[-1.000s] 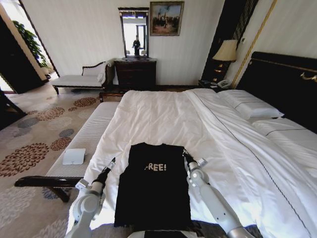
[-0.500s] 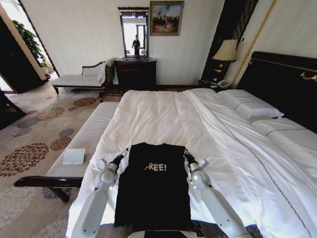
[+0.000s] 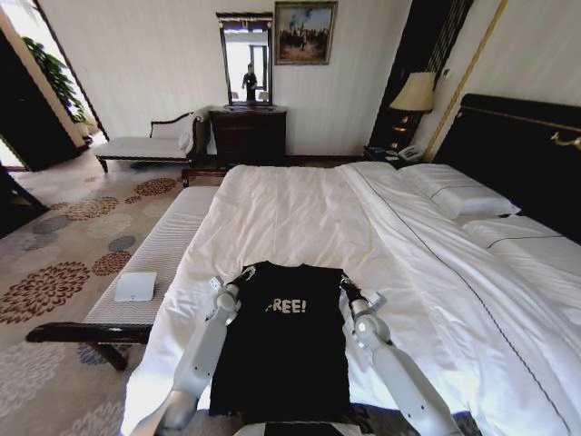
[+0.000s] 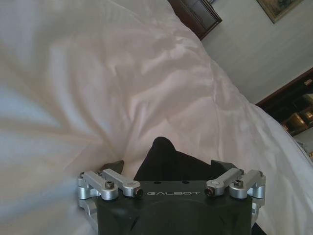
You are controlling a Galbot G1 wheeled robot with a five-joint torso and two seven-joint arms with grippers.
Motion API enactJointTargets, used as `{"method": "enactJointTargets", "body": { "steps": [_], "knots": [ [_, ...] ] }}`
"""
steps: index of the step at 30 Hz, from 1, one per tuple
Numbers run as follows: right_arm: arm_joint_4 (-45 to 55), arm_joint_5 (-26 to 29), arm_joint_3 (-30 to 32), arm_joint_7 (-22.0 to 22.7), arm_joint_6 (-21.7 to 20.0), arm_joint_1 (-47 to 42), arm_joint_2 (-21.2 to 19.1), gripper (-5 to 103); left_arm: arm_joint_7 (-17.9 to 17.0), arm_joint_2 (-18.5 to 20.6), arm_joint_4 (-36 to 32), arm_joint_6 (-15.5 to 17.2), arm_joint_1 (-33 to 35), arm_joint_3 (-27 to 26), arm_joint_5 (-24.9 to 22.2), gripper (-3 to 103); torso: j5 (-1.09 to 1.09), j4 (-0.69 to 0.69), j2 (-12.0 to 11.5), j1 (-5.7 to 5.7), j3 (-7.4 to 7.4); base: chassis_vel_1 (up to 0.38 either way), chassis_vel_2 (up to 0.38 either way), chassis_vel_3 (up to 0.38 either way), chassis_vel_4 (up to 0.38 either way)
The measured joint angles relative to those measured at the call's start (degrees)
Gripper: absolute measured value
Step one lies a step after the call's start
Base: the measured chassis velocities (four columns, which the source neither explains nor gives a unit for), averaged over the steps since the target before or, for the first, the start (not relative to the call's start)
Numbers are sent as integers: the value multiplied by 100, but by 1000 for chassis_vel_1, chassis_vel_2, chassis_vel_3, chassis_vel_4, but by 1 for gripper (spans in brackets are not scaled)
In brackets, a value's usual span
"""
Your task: Fold the clothes on the bed.
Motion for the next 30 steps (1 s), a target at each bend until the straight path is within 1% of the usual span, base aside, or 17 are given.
{"method": "enactJointTargets", "body": {
  "steps": [4, 7, 8, 10, 13, 15, 16, 18, 19, 21, 22, 24, 25, 27, 28, 29, 30],
  "knots": [
    [1, -6, -2, 6, 0, 1, 48, 0, 46, -82, 96, -71, -30, -92, 14, 96, 0, 0, 0, 0, 0, 0, 0, 0, 0],
    [7, -31, -20, 9, 1, 2, 65, 0, 45, -108, 70, -82, -16, -166, -15, 81, -1, 0, 0, 0, 0, 0, 0, 0, 0],
    [7, -31, -20, 9, 1, 2, 65, 0, 45, -108, 70, -82, -16, -166, -15, 81, -1, 0, 0, 0, 0, 0, 0, 0, 0],
    [7, -38, -24, 9, 1, 7, 79, 0, 45, -100, 40, -82, -1, -173, -44, 70, -1, 0, 0, 0, 0, 0, 0, 0, 0],
    [-4, -41, -27, 10, 2, 16, 91, 0, 47, -88, 30, -77, 11, -176, -56, 64, -1, 0, 0, 0, 0, 0, 0, 0, 0],
    [-20, -46, -36, 13, 3, 26, 94, 0, 59, -77, 29, -73, 30, -182, -58, 53, -1, 0, 0, 0, 0, 0, 0, 0, 0],
    [-21, -46, -37, 13, 3, 28, 93, 0, 62, -75, 29, -72, 34, -185, -58, 53, -1, 0, -1, 0, 0, 0, 0, 0, 0],
    [-26, -46, -39, 13, 4, 35, 86, 0, 73, -66, 30, -70, 49, -191, -59, 41, -1, 0, -1, 0, 0, 0, 0, 0, 0],
    [-26, -46, -39, 13, 4, 35, 86, 0, 73, -66, 30, -70, 49, -191, -59, 41, -1, 0, -1, 0, 0, 0, 0, 0, 0],
    [-27, -46, -36, 13, 6, 35, 81, 0, 73, -52, 27, -68, 52, -191, -59, 30, -1, 0, -1, 0, 0, 0, 0, 0, 0],
    [-27, -46, -35, 13, 6, 34, 80, 0, 73, -49, 22, -68, 52, -191, -60, 30, -1, 0, -1, 0, 0, 0, 0, 0, 0],
    [2, -36, -23, 13, 9, 30, 63, 0, 73, -16, -21, -59, 39, -173, -82, 20, -1, 0, -1, 0, 0, 0, 0, 0, 0],
    [2, -36, -23, 13, 9, 30, 63, 0, 73, -16, -21, -59, 39, -173, -82, 20, -1, 0, -1, 0, 0, 0, 0, 0, 0],
    [68, -23, -15, 20, 10, 18, 43, 0, 71, 13, -38, -53, 20, -153, -96, 9, -1, -1, -1, 0, 0, 0, 0, 0, 0],
    [113, -14, -14, 30, 9, 11, 29, 0, 71, 27, -42, -51, 13, -144, -98, 9, -1, -1, -1, 0, 0, 0, 0, 0, 0],
    [182, 2, -8, 51, 10, -1, 8, 0, 70, 51, -54, -49, 4, -129, -99, 2, -1, 0, -1, 0, 0, 0, 0, 0, 0],
    [182, 2, -8, 51, 10, -1, 8, 0, 70, 51, -54, -49, 4, -129, -99, 2, -1, 0, -1, 0, 0, 0, 0, 0, 0]
  ]
}}
